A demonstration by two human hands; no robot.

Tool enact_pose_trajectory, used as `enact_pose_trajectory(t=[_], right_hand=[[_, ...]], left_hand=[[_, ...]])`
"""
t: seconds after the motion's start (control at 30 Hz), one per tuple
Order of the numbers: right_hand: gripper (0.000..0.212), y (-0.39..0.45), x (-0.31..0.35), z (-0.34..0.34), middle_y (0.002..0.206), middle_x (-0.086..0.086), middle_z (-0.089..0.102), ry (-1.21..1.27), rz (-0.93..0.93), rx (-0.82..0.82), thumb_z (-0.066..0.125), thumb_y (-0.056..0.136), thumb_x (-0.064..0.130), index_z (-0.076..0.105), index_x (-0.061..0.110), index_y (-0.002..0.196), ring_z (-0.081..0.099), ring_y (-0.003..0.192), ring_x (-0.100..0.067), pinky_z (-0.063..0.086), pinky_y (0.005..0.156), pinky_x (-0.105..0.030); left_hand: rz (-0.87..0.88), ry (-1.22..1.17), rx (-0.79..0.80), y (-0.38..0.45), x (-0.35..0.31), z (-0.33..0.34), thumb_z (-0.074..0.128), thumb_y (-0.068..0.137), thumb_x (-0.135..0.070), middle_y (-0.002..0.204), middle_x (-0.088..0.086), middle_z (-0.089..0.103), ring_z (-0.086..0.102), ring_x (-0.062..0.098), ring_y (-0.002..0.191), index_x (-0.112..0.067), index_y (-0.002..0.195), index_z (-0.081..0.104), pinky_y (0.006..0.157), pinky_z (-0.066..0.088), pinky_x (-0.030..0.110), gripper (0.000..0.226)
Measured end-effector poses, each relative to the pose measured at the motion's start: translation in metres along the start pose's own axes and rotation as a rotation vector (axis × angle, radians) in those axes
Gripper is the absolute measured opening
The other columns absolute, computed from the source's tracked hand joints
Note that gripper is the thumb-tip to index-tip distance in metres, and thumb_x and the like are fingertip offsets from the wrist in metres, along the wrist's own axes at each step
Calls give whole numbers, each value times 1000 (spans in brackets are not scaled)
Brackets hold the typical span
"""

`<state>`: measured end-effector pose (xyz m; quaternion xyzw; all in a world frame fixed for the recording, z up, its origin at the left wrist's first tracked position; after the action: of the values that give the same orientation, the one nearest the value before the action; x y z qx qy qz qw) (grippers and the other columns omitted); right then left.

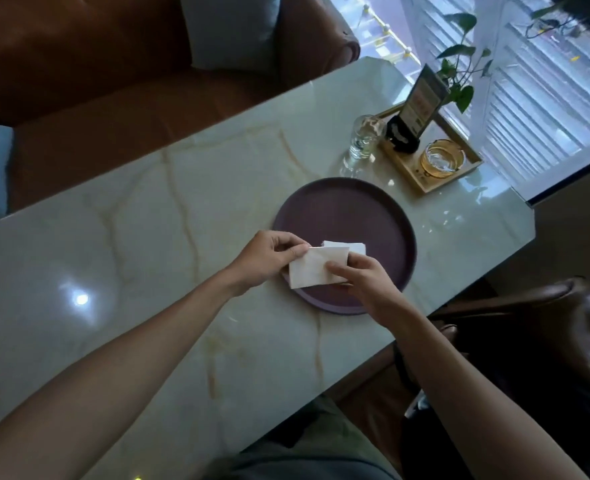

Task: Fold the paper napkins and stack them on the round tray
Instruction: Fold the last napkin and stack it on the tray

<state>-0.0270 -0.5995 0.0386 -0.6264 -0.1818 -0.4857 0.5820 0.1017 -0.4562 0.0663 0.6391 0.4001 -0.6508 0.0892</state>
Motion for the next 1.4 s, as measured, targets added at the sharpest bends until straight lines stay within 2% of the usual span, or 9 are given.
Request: enact_pose_trajectory(t=[0.1,0.2,0.27,0.5,0.7,0.83,0.97,1.23,1.4], right_hand=[[23,10,-13,-33,117,-15,77,-4,42,-105,68,95,8,75,7,116,73,108,-29,57,94,-42],[14,20,-26,-57,106,-12,79,21,94,-167,69,94,8,77,8,106,74,94,-23,59,77,-33],[9,26,-37,-68,96,-9,79,21,141,-197,70,93,9,77,10,98,74,84,-20,58,70,-29],[9,52,-56,-110,77,-3,72,-128,214,-331,70,93,12,74,8,86,66,58,-10,54,56,-24],[12,74,-56,-126,66,-3,62,-289,207,-392,68,87,16,74,9,78,55,63,-19,44,59,-35],[10,88,-56,-131,81,-16,73,-336,199,-407,68,87,16,74,8,85,64,71,-21,55,67,-40],[9,96,-59,-136,94,-8,75,-385,201,-420,68,86,14,72,11,94,73,91,-27,61,86,-49],[5,106,-56,-136,93,1,72,-502,227,-433,68,86,17,69,18,90,69,86,-20,54,69,-34],[3,106,-61,-140,88,1,71,-572,260,-437,66,84,18,67,20,83,67,81,-19,55,72,-37]], left_hand=[[-141,-86,-99,17,28,21,77,90,-15,100,12,75,71,12,86,-8,113,71,82,58,26,25],[-281,-177,-148,28,56,46,73,90,-2,91,16,72,70,12,67,-1,105,67,60,61,25,16],[-316,-154,-196,36,68,58,72,92,-2,93,16,71,68,15,70,0,104,68,57,60,23,13],[-367,-100,-304,66,87,79,72,92,-7,95,14,68,64,20,84,-3,100,70,72,60,38,9],[-384,-39,-348,87,93,80,76,88,-10,89,12,73,65,19,76,-9,90,73,68,55,32,4],[-398,-14,-373,99,97,81,76,85,-7,83,10,72,66,14,66,-19,76,69,61,55,24,17],[-383,25,-373,107,99,77,78,84,-10,86,8,73,70,22,81,-15,84,72,83,62,44,8],[-385,88,-339,117,104,67,79,83,-12,83,9,71,71,28,83,-13,89,71,85,61,50,10],[-404,110,-319,120,111,72,81,82,-13,82,7,70,70,26,81,-17,86,70,84,61,49,12]])
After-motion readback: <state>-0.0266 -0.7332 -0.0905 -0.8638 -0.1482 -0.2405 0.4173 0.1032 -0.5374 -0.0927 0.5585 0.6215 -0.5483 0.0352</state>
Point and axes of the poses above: each hand's wrist, its own y-axis towards the middle knuckle, its own z-axis out of the palm, x = y × z, the point moved 8 cm from there along y, towards the middle knuckle
